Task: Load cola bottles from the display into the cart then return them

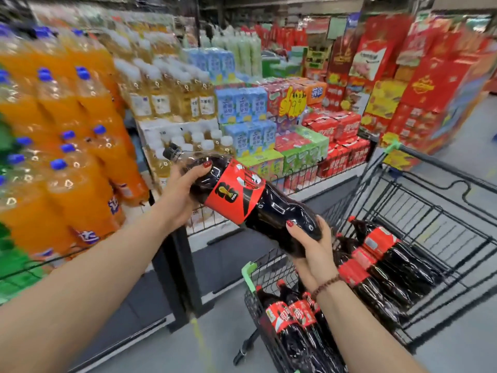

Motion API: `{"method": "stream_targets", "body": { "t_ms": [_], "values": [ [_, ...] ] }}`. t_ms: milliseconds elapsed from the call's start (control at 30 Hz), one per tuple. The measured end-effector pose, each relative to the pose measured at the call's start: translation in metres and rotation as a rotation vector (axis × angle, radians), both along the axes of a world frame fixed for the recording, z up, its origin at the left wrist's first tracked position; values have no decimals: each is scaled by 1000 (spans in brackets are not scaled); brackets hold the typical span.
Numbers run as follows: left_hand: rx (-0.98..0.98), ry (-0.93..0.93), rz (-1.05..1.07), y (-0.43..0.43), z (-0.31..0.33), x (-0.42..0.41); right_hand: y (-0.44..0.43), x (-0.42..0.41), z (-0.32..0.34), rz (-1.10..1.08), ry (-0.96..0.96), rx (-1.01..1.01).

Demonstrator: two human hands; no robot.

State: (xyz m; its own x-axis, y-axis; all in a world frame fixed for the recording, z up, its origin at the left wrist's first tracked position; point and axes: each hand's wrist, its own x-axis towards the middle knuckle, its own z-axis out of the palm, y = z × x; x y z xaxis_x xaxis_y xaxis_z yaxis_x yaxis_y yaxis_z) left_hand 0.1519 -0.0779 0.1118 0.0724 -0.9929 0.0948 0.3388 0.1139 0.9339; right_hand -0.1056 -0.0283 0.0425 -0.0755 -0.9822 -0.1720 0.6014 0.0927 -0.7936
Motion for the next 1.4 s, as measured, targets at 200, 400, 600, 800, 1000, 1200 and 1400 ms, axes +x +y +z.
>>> {"method": "stream_targets", "body": {
  "t_ms": [200,400,600,800,1000,1200,1400],
  "values": [
    [-71,-2,223,76,19,112,2,110,26,250,35,-74],
    [-85,66,472,181,14,243,45,250,33,500,50,-133],
    [-79,64,696,307,18,368,116,401,32,725,36,-126],
    [-78,69,929,413,11,468,181,536,32,929,27,-96],
    [-84,135,1132,479,-1,534,223,635,27,1100,44,-86],
    [-59,178,1268,498,-12,593,225,720,13,1192,67,-49],
    [-35,122,1313,478,-15,667,201,809,-1,1257,24,-27]
  ]
}}
